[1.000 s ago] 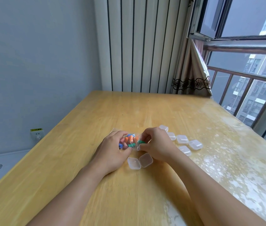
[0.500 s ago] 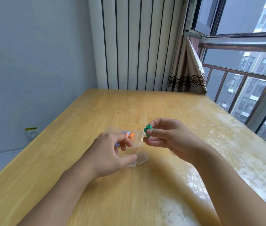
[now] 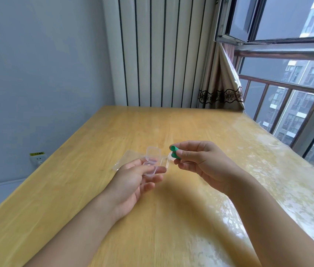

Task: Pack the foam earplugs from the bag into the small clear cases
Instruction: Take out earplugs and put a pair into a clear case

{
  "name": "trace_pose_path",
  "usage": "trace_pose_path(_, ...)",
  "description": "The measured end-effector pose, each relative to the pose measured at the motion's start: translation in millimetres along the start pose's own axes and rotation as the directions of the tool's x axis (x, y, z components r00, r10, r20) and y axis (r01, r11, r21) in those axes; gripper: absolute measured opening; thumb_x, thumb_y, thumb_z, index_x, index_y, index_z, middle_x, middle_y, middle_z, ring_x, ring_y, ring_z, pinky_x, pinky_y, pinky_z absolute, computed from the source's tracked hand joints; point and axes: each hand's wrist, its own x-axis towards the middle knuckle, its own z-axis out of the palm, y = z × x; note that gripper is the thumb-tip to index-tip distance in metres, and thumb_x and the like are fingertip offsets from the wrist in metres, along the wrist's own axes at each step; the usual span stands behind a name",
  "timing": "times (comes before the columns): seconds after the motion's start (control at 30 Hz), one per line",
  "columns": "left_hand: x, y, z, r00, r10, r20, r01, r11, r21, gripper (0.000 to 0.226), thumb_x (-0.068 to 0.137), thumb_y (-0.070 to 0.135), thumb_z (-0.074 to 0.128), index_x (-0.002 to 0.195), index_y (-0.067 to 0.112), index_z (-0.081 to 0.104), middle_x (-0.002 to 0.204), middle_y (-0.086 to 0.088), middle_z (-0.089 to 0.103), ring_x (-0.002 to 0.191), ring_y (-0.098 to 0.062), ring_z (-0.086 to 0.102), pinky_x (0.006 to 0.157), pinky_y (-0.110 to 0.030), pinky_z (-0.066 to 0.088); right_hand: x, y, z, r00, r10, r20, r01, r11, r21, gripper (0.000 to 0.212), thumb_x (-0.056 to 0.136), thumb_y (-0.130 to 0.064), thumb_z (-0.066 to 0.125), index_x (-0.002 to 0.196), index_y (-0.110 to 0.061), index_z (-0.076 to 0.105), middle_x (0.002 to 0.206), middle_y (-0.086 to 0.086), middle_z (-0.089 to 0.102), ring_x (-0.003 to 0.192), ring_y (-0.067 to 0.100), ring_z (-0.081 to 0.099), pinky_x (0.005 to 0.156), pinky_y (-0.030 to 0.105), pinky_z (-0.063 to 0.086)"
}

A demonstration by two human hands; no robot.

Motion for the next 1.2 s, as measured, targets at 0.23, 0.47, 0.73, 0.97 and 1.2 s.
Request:
trace_pose_path(0.23,1,4,-1,0.982,-0.079,0.173,0.14,0.917,-0.374,0.038,0.099,0.004,0.046,0.132,-0.013,0.054,0.122,-0.03,0.068,0.093,-0.028,0.07,0.072,-0.027,0.062,-4,1,12,0.98,-0.197,-0.019,0.165,0.865,-0.474,0.017,0.092,-0.005,0.07,0.101,-0.016,0.081,0.09,0.01,0.077,0.071,0.012,0.067,0.066,0.028,0.057)
trace_pose_path(0.47,1,0,-2,0.969,-0.032,0.243,0.117,0.932,-0.342,0.037,0.104,0.009,0.045,0.136,-0.009,0.054,0.114,-0.02,0.07,0.104,-0.029,0.066,0.085,-0.03,0.061,-16,-11,22,0.896,-0.424,0.129,0.339,0.468,-0.816,0.014,0.09,-0.013,0.072,0.093,-0.027,0.072,0.086,-0.016,0.071,0.077,0.006,0.066,0.067,0.021,0.054)
trace_pose_path(0.73,-3,-5,7,0.96,0.04,0.276,0.027,0.972,-0.233,0.042,0.086,0.01,0.063,0.123,-0.009,0.065,0.131,-0.022,0.066,0.124,-0.033,0.063,0.093,-0.027,0.058,-16,-10,26,0.905,-0.38,0.192,0.357,0.43,-0.829,0.022,0.091,-0.007,0.066,0.09,-0.026,0.077,0.086,-0.014,0.074,0.077,0.003,0.066,0.068,0.019,0.054)
trace_pose_path(0.97,0,-10,6,0.955,0.035,0.293,0.042,0.966,-0.254,0.031,0.102,0.007,0.05,0.125,-0.008,0.063,0.109,-0.016,0.067,0.108,-0.022,0.069,0.098,-0.03,0.056,-14,-4,27,0.918,-0.361,0.162,0.331,0.475,-0.815,0.025,0.091,-0.006,0.067,0.097,-0.026,0.081,0.087,-0.012,0.073,0.077,0.003,0.066,0.069,0.02,0.055)
trace_pose_path(1.2,3,-12,7,0.97,0.036,0.241,0.018,0.975,-0.219,0.034,0.097,0.007,0.06,0.126,-0.009,0.059,0.115,-0.021,0.069,0.114,-0.029,0.07,0.097,-0.03,0.057,-12,0,30,0.919,-0.388,0.073,0.307,0.585,-0.751,0.015,0.084,-0.008,0.079,0.095,-0.019,0.078,0.086,-0.004,0.071,0.067,0.01,0.068,0.058,0.021,0.057)
